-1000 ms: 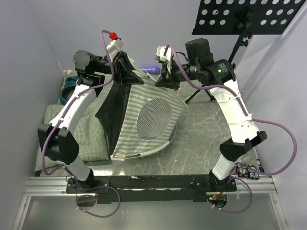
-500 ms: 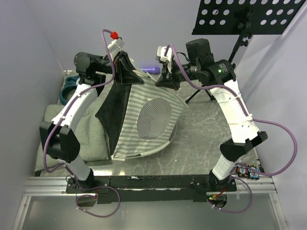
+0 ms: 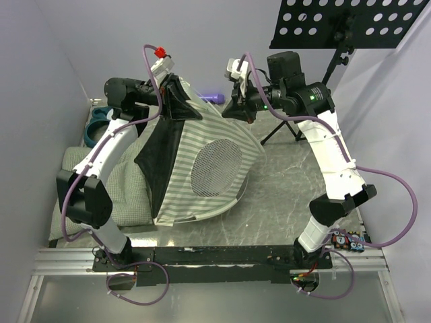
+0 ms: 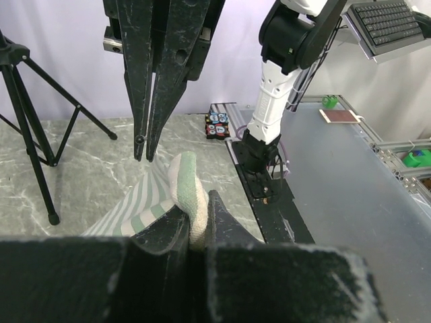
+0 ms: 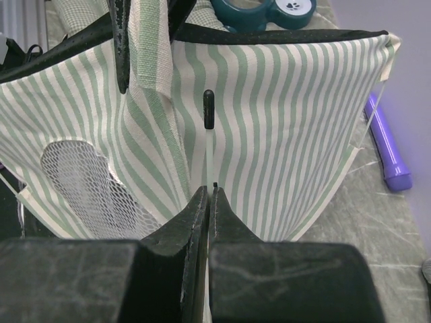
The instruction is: Set up the pet tent
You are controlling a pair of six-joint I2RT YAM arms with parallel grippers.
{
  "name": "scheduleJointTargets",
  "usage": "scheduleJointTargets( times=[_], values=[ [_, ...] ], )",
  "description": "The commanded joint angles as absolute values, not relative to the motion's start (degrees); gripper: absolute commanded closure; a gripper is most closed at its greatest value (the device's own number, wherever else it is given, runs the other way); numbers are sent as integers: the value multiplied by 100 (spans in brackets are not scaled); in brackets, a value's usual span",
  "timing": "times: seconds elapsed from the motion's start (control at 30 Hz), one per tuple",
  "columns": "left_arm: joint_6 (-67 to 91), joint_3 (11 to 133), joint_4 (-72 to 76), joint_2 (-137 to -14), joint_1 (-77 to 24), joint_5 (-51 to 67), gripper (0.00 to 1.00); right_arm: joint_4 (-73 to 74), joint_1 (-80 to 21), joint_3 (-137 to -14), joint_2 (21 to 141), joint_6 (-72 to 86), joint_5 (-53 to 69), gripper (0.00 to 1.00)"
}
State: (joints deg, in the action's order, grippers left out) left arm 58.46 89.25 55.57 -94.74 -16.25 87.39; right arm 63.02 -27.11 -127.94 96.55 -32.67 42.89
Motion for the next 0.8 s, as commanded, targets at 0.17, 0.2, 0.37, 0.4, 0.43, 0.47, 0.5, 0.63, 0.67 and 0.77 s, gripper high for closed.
scheduleJointTargets(
  times=[0.17,0.2,0.37,0.4,0.43,0.47,0.5,0.63,0.67,0.77],
  values=[
    [7002,9571,6590,-9658,-1354,8211,99,7137,-2637,-12280,9546,-3656,4069,100],
    [7179,9684,6557,-9720,-1310,8078,99,7085,-2654,-12070,9414,-3708,4052,100],
    [7277,10037,6214,-9835,-1283,7901,99,7075,-2733,-11934,9369,-3779,3946,100],
    [7295,10037,6136,-9826,-1309,7901,99,7119,-2742,-12057,9447,-3762,3920,100],
    [7443,10055,6074,-9826,-1310,7884,99,7171,-2742,-12207,9544,-3744,3885,100],
    [7688,10072,6108,-9852,-1310,7832,99,7198,-2751,-12399,9632,-3718,3850,100],
    [7960,10116,6134,-9905,-1318,7761,99,7233,-2751,-12506,9685,-3700,3806,100],
    [7867,9950,4793,-9669,-1318,7358,99,7260,-2795,-12665,9809,-3604,3578,100],
    [7762,9767,4564,-9520,-1336,7243,99,7277,-2804,-12648,9809,-3577,3551,100],
    [7445,9248,4009,-9116,-1345,7093,99,7278,-2812,-12578,9774,-3551,3595,100]
  ],
)
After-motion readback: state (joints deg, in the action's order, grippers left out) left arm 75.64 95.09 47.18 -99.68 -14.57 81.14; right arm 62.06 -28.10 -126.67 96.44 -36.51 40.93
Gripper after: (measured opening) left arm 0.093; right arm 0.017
